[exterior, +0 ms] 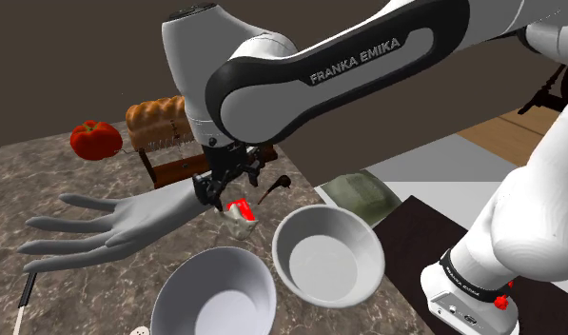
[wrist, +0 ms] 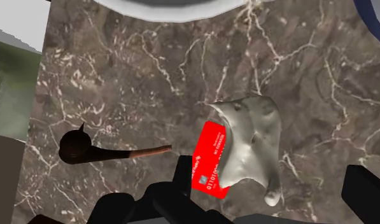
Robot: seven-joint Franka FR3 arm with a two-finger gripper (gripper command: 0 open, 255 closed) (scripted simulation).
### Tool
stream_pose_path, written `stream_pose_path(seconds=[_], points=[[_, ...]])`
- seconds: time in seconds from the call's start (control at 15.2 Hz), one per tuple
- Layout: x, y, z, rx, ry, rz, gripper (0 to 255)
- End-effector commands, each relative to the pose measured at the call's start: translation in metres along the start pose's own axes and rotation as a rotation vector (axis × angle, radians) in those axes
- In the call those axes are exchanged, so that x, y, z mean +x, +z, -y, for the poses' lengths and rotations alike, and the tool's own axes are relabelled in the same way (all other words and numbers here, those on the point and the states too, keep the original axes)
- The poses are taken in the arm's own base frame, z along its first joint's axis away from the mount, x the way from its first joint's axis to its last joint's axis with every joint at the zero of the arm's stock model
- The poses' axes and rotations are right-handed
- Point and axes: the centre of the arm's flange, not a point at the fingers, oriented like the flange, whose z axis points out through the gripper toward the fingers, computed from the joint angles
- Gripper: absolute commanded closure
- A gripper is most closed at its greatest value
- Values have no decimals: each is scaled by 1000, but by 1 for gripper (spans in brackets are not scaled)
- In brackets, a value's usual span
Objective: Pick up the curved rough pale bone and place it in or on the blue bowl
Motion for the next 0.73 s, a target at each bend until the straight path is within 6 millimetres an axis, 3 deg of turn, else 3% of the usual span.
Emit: stream_pose_path(seconds=[0.0, 0.46, 0.66], points=[[8, 2, 17, 2, 4, 0, 0], [8, 42, 17, 2, 4, 0, 0], [8, 42, 17, 2, 4, 0, 0]])
